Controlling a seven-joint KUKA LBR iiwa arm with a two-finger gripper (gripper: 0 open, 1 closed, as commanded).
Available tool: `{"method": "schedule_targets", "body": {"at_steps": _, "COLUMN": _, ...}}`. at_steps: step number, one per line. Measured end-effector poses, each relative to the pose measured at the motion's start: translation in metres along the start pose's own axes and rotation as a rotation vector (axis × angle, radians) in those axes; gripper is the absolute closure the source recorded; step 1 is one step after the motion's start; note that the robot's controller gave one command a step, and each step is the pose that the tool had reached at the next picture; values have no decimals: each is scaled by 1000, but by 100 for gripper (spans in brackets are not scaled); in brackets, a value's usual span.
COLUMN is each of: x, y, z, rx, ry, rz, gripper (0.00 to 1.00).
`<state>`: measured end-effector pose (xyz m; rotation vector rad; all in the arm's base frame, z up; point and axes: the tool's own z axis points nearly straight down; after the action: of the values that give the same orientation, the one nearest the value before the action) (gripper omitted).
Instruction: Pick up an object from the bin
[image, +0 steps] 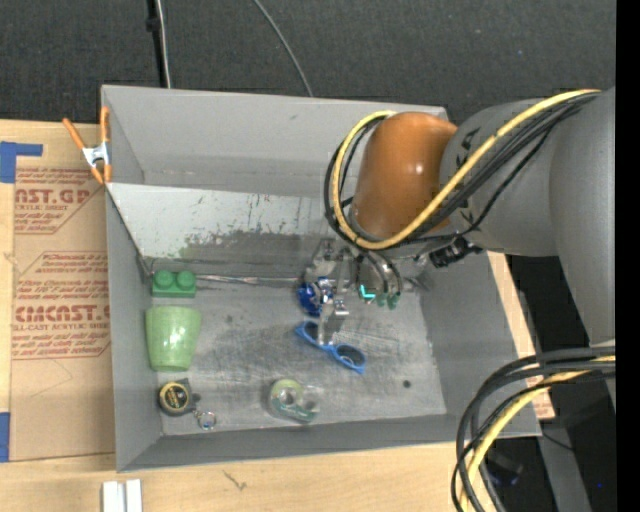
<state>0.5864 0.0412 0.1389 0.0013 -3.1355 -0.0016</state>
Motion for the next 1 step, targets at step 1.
{"method": "schedule_targets", "body": {"at_steps": 1, "x": 44, "y": -44, "z": 41, "rx": -1, "ry": -24, "rz": -25, "gripper": 0}}
